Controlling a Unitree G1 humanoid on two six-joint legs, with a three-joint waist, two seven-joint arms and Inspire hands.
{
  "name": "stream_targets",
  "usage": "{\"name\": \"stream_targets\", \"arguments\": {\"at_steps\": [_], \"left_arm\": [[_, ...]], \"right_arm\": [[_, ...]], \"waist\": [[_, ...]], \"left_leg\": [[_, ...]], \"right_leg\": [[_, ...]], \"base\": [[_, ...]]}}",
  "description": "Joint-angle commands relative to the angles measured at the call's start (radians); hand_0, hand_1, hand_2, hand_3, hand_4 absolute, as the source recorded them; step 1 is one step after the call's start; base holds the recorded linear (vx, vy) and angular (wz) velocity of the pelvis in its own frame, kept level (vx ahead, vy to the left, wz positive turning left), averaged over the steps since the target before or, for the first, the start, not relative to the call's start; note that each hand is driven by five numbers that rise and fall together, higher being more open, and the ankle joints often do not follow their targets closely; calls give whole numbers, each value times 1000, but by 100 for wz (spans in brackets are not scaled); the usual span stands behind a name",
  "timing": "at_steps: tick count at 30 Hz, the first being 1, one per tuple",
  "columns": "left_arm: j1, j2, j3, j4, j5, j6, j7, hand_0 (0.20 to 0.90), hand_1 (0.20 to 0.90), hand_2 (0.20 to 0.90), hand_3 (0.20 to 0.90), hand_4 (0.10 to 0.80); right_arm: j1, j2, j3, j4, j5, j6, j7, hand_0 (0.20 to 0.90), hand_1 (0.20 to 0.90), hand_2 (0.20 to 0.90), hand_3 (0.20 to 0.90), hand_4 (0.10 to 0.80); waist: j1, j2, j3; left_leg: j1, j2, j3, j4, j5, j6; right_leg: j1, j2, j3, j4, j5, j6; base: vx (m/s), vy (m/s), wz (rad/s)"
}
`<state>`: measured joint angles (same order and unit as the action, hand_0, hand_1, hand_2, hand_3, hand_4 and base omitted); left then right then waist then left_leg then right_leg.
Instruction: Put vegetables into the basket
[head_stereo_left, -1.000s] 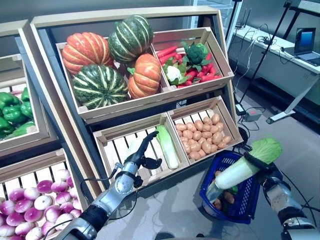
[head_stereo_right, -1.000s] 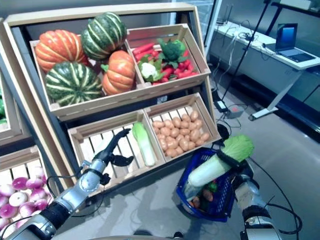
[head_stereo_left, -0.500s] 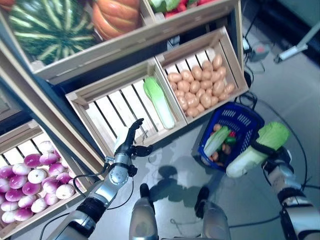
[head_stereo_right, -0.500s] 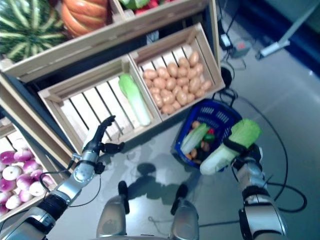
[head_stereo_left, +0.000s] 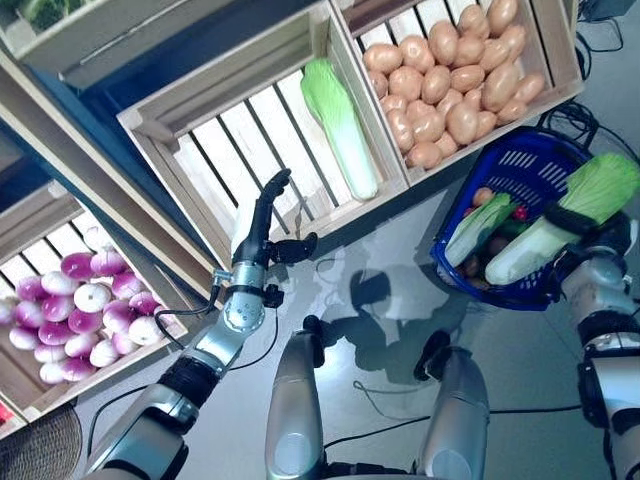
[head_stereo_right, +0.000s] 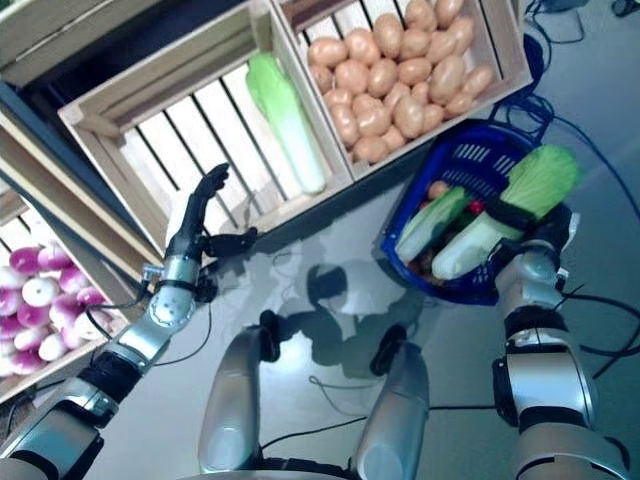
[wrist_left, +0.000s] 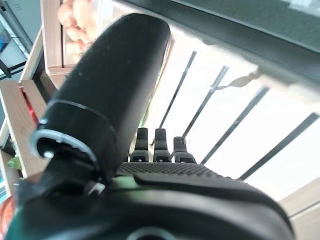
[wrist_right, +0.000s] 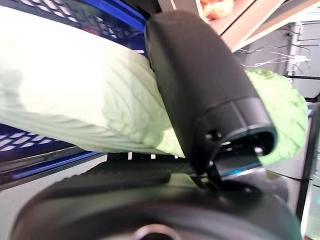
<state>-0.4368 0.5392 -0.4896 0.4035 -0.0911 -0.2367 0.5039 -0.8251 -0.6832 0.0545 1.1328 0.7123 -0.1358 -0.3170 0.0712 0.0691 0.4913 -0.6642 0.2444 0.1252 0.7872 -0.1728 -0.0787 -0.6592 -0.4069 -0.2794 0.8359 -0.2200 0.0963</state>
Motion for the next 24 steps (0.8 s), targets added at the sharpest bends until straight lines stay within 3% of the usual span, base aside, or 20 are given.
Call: {"name": "stream_targets", "arguments": {"at_steps": [1,6,7,10,11,15,17,20,24], "left_arm": [[-3,28,19,-102,38,-137,68,900,900,900,900,800],[-11,36,4,-98,26,-144,78,900,900,900,900,800],[-12,40,2,-96,20,-150,79,900,900,900,900,800],[-18,46,1,-91,36,-161,89,900,900,900,900,800],[-21,48,-1,-89,41,-160,97,900,900,900,900,800],[-57,74,2,-75,92,-147,145,900,900,900,900,800],[-110,120,1,-67,179,-87,184,900,900,900,900,800],[-162,175,-3,-41,191,-63,205,900,900,900,900,800],[-314,300,-11,70,258,1,200,900,900,900,900,800]], "right_arm": [[-46,-138,-2,-27,-25,-123,-71,900,900,900,900,800],[-65,-151,4,18,-10,-100,-26,900,900,900,900,800],[-65,-155,7,29,8,-94,-6,900,900,900,900,800],[-69,-162,8,36,30,-72,57,900,900,900,900,800],[-67,-161,12,38,31,-66,64,900,900,900,900,800],[-65,-164,30,63,40,-28,109,900,900,900,900,800],[-59,-165,30,72,68,-14,120,900,900,900,900,800],[-59,-165,30,82,82,5,140,900,900,900,900,800],[-71,-163,48,81,103,13,180,900,900,900,900,800]], "waist": [[1,6,-48],[4,10,-49],[5,9,-51],[5,6,-50],[6,5,-53],[6,-6,-60],[0,-13,-68],[-6,-17,-74],[-29,-19,-91]], "left_leg": [[24,25,-23,11,-84,-38],[26,22,-24,17,-86,-36],[36,25,-29,31,-115,-43],[32,26,-20,26,-95,-31],[41,27,-25,36,-121,-40],[55,34,-18,37,-125,-40],[70,39,-12,26,-122,-41],[81,44,-7,16,-116,-46],[106,57,10,-10,-103,-56]], "right_leg": [[50,-25,36,24,-26,4],[45,-30,34,43,-32,1],[51,-30,40,60,-58,11],[43,-36,27,58,-38,-2],[48,-35,35,72,-62,10],[53,-41,35,78,-64,15],[61,-39,37,72,-62,19],[67,-36,43,66,-58,23],[78,-30,58,50,-53,33]], "base": [[3,-19,7],[28,-6,4],[84,3,1],[-15,22,1],[90,22,2],[56,27,1],[54,35,0],[42,43,0],[56,86,-5]]}}
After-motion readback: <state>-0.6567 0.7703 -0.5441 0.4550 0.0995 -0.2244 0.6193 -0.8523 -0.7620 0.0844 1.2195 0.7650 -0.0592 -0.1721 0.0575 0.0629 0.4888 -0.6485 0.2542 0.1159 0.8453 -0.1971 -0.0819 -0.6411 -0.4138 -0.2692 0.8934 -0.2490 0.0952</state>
